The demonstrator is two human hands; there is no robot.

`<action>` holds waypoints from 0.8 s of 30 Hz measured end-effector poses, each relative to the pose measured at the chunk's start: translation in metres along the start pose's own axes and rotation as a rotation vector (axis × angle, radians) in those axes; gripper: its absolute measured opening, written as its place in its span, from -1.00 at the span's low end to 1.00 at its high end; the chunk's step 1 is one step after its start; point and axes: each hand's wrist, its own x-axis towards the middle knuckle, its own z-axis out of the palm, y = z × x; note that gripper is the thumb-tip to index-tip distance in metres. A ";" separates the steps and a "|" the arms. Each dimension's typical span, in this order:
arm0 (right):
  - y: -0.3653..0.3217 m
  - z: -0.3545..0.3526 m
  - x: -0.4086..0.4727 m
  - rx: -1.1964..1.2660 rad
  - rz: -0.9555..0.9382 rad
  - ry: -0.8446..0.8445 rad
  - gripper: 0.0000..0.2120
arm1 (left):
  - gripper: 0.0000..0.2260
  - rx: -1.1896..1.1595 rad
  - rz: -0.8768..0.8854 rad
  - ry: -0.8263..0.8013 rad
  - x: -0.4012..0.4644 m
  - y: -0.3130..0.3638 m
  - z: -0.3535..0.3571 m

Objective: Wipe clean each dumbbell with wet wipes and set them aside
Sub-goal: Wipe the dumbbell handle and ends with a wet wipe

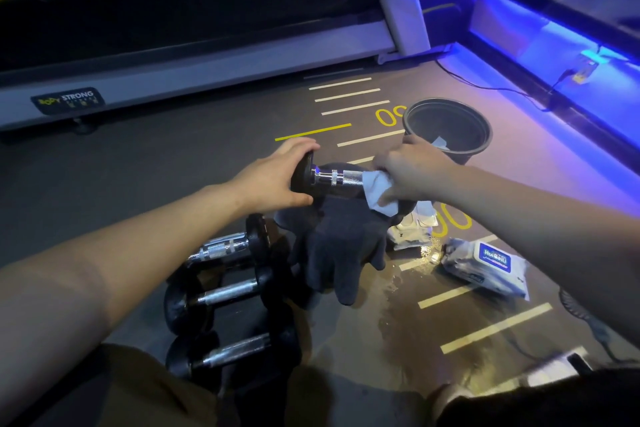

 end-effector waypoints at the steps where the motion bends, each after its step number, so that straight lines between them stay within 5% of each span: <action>1: -0.001 0.001 0.000 -0.032 -0.002 -0.031 -0.43 | -0.20 -0.002 0.000 -0.001 0.000 0.001 0.000; 6: -0.016 -0.003 0.003 -0.102 -0.022 -0.017 -0.63 | -0.19 0.006 -0.003 -0.005 -0.004 0.002 -0.001; 24: -0.041 -0.011 0.022 0.158 0.061 0.057 -0.65 | -0.16 -0.022 -0.016 0.017 -0.003 -0.009 0.002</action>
